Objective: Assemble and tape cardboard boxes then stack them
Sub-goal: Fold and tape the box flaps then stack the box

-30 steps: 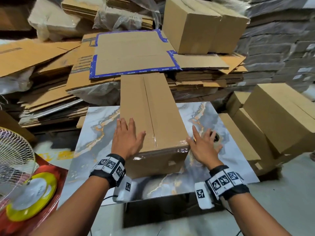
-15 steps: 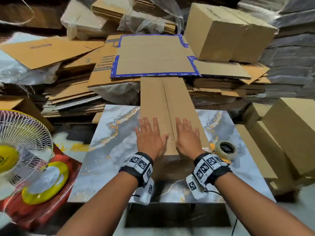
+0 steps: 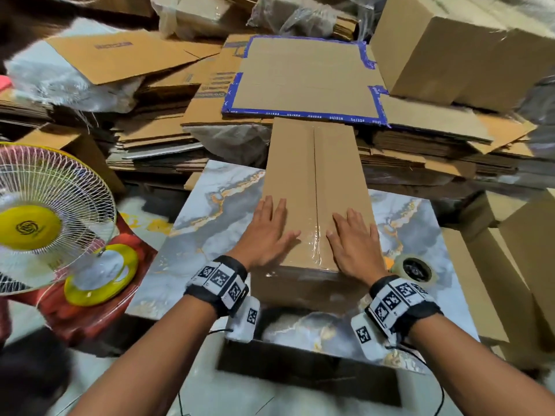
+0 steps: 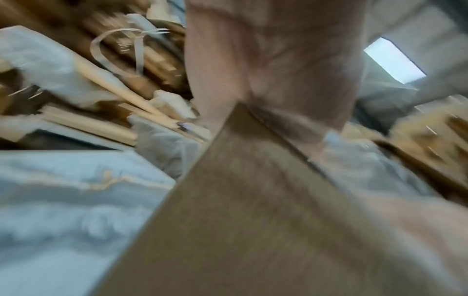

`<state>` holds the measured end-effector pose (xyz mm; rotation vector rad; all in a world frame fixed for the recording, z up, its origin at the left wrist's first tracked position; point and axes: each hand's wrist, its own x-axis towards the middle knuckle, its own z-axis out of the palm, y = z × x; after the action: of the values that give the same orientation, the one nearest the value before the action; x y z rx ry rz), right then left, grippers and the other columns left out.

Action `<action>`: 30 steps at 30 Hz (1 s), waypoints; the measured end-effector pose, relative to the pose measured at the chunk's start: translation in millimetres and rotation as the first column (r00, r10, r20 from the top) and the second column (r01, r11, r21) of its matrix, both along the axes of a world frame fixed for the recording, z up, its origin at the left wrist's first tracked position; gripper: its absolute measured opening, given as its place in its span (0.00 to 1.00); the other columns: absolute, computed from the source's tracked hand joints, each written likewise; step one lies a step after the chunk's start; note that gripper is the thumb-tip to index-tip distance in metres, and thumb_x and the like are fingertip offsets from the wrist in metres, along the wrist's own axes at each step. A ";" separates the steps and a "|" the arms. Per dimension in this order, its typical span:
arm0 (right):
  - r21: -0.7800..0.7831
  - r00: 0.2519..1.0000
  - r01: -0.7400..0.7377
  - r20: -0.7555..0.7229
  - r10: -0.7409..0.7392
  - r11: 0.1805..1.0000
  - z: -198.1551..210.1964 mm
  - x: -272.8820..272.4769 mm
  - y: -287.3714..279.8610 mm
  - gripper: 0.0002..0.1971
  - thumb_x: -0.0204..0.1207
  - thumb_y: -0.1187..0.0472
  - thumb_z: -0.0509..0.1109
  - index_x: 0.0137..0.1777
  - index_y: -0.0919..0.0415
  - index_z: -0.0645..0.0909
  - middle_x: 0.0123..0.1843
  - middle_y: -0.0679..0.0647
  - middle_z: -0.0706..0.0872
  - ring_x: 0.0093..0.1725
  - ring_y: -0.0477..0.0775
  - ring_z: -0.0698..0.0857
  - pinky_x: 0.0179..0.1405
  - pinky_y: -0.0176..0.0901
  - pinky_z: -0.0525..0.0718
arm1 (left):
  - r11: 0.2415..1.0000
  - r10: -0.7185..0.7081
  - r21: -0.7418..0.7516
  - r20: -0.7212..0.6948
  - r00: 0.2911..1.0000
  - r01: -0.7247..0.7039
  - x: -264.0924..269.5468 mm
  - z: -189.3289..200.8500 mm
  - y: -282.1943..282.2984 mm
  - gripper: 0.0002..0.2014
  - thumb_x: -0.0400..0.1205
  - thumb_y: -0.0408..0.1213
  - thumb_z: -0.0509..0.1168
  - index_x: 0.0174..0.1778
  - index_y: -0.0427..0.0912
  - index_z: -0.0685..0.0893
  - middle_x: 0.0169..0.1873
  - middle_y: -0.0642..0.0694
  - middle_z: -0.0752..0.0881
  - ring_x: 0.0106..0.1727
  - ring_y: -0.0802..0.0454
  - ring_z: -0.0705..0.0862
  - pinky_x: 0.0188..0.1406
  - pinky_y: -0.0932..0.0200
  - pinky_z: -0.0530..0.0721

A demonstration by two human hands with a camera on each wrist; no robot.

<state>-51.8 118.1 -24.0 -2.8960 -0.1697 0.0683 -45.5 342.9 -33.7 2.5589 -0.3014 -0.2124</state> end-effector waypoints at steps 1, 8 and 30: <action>-0.002 1.000 -0.001 -0.001 0.001 1.000 -0.4 0.4 -0.3 0.27 0.91 0.44 0.47 0.88 0.52 0.60 0.91 0.59 0.54 0.90 0.58 0.50 0.86 0.64 0.46 | 0.990 0.030 -0.134 -0.048 0.998 -0.036 3.6 -2.4 3.8 0.42 0.88 0.62 0.53 0.90 0.48 0.38 0.89 0.40 0.36 0.89 0.44 0.34 0.88 0.43 0.37; -0.005 1.000 0.008 0.025 -0.008 1.000 -4.8 3.2 4.1 0.27 0.91 0.45 0.45 0.86 0.54 0.61 0.90 0.61 0.56 0.89 0.61 0.52 0.85 0.68 0.48 | 0.144 0.323 -0.858 -0.430 0.843 -0.493 -14.4 -2.3 3.3 0.30 0.90 0.62 0.43 0.90 0.60 0.50 0.82 0.62 0.61 0.84 0.62 0.60 0.81 0.55 0.58; 0.008 0.986 -0.162 0.050 0.161 0.987 -13.7 9.9 -5.2 0.27 0.89 0.43 0.43 0.80 0.55 0.65 0.81 0.65 0.67 0.83 0.65 0.62 0.77 0.81 0.58 | 0.424 0.587 -0.812 -0.090 0.804 -0.401 -97.3 -71.4 25.5 0.15 0.83 0.24 0.70 0.58 0.49 0.91 0.45 0.47 0.92 0.47 0.52 0.90 0.46 0.58 0.90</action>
<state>-41.9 112.8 -37.7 -2.8681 -0.4123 0.0237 -142.8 368.3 -105.1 1.6131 0.2773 0.3703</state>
